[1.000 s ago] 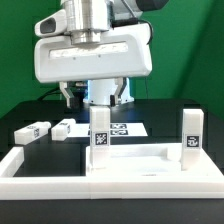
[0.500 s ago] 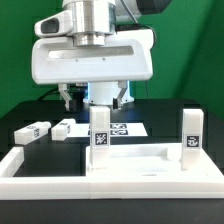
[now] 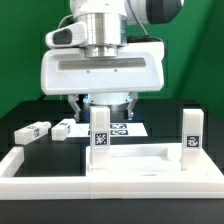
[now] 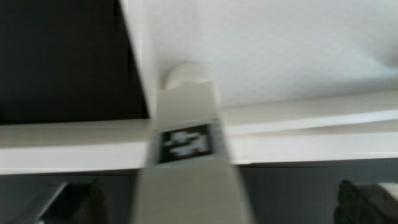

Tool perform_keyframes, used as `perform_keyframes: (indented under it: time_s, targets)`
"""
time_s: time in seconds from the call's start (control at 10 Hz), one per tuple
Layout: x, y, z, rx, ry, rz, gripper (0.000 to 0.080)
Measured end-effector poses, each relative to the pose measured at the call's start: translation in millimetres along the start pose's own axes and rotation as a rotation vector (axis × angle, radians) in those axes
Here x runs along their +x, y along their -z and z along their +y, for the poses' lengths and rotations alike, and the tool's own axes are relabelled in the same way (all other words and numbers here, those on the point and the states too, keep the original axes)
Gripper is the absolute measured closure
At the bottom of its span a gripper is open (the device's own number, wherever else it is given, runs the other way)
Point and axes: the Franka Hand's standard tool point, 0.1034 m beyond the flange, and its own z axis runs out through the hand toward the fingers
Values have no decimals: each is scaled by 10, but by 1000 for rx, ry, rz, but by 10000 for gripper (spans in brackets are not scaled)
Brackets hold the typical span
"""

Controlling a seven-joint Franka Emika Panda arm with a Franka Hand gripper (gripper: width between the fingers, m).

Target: Assemble desk

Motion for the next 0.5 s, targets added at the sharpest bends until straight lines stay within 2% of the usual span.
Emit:
perform_keyframes:
  time_s: [0.3,0.5]
  targets:
    - [-5,-7,-13,1,-16,-1,164]
    - [-4,-7,-13,1,-31,0,515]
